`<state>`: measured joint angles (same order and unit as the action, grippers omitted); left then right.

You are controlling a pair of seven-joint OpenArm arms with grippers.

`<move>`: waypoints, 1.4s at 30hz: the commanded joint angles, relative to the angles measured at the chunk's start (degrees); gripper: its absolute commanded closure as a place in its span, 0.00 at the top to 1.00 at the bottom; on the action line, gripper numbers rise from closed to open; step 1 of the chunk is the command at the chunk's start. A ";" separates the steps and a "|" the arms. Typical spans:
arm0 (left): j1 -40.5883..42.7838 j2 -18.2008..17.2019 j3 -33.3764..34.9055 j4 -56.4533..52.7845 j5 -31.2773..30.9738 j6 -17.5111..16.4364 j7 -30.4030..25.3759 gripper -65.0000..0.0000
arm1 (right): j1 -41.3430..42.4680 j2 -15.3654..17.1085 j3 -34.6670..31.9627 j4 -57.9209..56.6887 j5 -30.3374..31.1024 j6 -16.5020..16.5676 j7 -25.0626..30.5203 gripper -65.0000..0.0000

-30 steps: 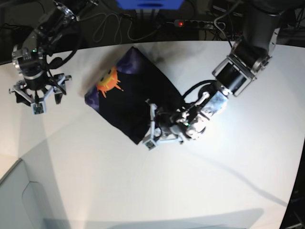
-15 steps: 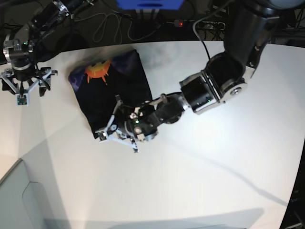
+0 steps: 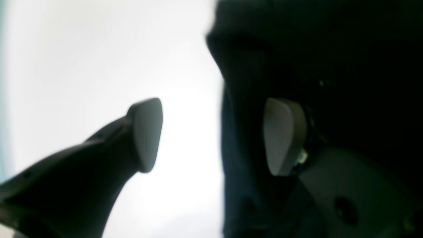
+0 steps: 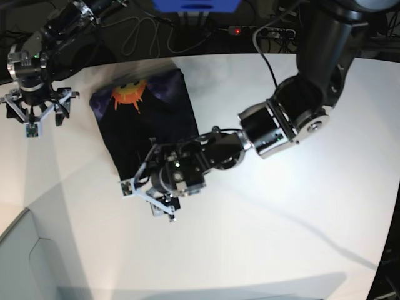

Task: Fold the T-shirt properly
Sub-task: 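Rotate the bundle with the left gripper, sun print toward the right gripper, then open the left gripper and raise both grippers away from the shirt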

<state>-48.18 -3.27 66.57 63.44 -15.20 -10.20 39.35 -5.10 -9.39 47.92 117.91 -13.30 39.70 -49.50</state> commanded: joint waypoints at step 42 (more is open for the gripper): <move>46.65 -21.13 -68.02 45.97 -1.02 0.04 8.60 0.71 | 0.22 0.39 -5.06 -15.27 0.60 0.30 -2.07 0.00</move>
<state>-0.78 -23.97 -1.52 108.62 -15.79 -10.35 49.10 -5.41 -9.34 43.07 101.65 -13.67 39.75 -52.90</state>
